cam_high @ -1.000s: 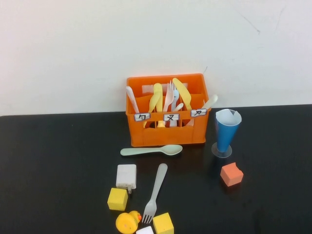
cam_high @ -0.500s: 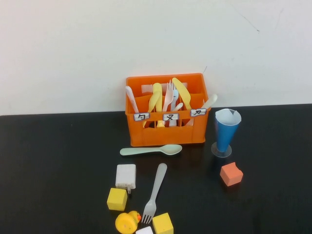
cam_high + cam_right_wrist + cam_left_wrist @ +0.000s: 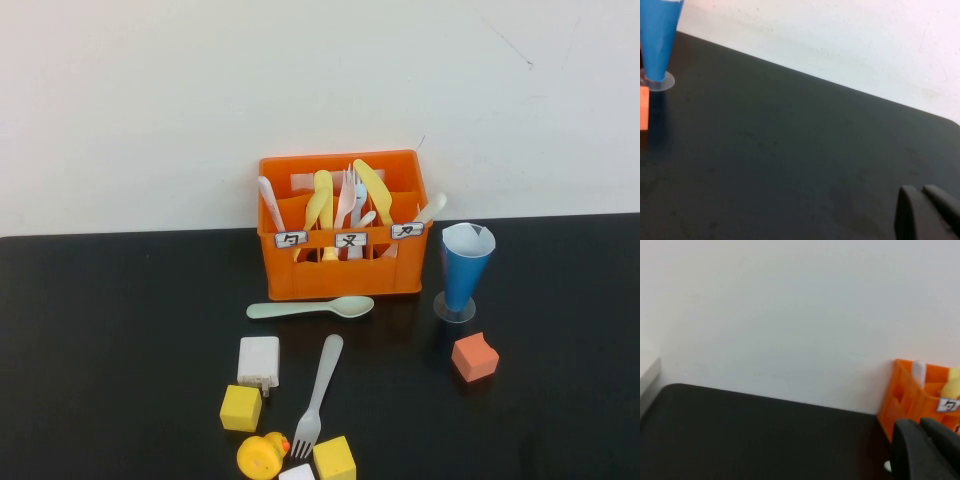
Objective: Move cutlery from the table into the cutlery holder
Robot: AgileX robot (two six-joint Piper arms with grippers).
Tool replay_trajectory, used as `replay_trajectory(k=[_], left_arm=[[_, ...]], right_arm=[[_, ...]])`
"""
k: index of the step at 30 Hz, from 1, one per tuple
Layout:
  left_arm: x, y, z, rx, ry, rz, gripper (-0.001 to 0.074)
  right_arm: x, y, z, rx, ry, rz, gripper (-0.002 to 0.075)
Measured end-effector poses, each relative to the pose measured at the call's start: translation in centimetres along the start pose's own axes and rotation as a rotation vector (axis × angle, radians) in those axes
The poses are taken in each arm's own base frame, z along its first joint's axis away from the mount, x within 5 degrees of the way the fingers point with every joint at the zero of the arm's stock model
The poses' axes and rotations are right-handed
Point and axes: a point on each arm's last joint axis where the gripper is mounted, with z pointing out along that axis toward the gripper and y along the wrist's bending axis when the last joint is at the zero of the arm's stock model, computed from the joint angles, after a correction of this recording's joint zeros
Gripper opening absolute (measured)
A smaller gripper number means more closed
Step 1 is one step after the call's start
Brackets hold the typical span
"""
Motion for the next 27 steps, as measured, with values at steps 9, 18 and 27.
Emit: replay_trajectory(k=[9,18,27], left_arm=[[2.0,0.6,-0.2,-0.053,0.216,0.134,0.0000],[2.2,1.0,-0.3,-0.131,0.242,0.202,0.0000],[2.2,1.1,-0.3,-0.149,0.239,0.202,0.0000]], right_arm=[[0.0,0.0,0.0,0.000,0.000,0.000,-0.0003],[0.0,0.0,0.0,0.000,0.000,0.000,-0.0003],[0.0,0.0,0.0,0.000,0.000,0.000,-0.0003]])
